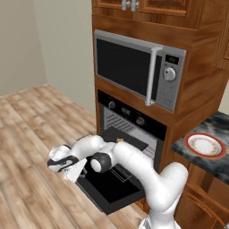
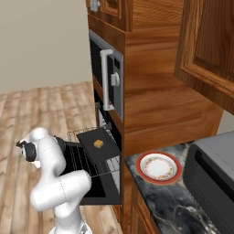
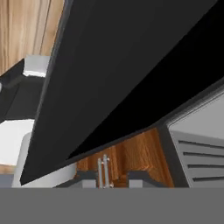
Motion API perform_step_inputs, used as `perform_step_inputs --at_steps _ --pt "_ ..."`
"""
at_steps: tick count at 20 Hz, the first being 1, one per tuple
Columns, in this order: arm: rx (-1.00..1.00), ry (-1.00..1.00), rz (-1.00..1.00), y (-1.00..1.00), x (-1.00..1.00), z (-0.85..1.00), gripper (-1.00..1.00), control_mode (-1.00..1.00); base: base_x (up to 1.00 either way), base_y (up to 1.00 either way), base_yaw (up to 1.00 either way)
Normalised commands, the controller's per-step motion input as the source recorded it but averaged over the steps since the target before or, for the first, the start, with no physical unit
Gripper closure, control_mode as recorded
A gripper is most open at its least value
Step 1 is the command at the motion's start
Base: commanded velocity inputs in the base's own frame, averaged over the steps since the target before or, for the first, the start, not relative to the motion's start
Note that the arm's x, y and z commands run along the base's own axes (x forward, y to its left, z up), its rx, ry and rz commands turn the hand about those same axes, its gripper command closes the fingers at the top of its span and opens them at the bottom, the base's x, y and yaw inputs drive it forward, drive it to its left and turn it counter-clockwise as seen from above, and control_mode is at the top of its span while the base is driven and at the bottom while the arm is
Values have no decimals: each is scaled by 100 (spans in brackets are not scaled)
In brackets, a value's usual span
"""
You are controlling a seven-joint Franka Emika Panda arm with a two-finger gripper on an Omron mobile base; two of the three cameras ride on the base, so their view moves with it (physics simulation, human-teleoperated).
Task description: Take the baked cake out of the oven and place it on the plate for cooling. Then close the oven door.
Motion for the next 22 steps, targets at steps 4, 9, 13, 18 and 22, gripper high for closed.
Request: perform_step_inputs --at_steps 4,9,13,18,22 --pt "26 -9 4 -3 -74 100 -100 -100 0 0 0" --pt "24 -18 11 -24 -41 100 -100 -100 0 0 0" --pt "20 -24 25 -54 -23 100 -100 -100 0 0 0" --pt "21 -28 29 -59 -12 91 -100 -100 0 0 0" --pt "33 -14 18 -54 -5 82 -100 -100 0 0 0"
